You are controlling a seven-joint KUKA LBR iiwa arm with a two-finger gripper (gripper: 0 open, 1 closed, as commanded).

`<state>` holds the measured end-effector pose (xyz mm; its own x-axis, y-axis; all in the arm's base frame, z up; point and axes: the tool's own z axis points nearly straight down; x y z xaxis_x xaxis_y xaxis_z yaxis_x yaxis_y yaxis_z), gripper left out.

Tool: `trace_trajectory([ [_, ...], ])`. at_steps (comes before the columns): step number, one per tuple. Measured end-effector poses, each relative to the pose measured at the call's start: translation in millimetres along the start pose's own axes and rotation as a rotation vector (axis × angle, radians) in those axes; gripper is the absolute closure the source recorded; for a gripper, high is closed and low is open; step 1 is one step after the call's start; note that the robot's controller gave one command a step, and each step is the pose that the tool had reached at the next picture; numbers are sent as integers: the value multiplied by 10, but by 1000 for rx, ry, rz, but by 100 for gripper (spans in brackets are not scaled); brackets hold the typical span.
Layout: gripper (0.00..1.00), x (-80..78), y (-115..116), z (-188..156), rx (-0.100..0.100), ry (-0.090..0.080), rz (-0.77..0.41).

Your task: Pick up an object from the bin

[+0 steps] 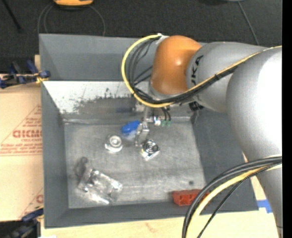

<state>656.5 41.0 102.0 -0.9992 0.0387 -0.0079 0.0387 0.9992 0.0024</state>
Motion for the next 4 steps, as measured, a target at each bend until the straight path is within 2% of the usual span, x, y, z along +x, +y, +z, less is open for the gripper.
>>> trace_trajectory([
  [1,0,23,-10,11,1,6,3],
  [2,0,37,-28,260,-2,-1,67],
  [3,0,25,-28,241,0,5,65],
  [4,100,3,-34,223,1,-5,64],
])
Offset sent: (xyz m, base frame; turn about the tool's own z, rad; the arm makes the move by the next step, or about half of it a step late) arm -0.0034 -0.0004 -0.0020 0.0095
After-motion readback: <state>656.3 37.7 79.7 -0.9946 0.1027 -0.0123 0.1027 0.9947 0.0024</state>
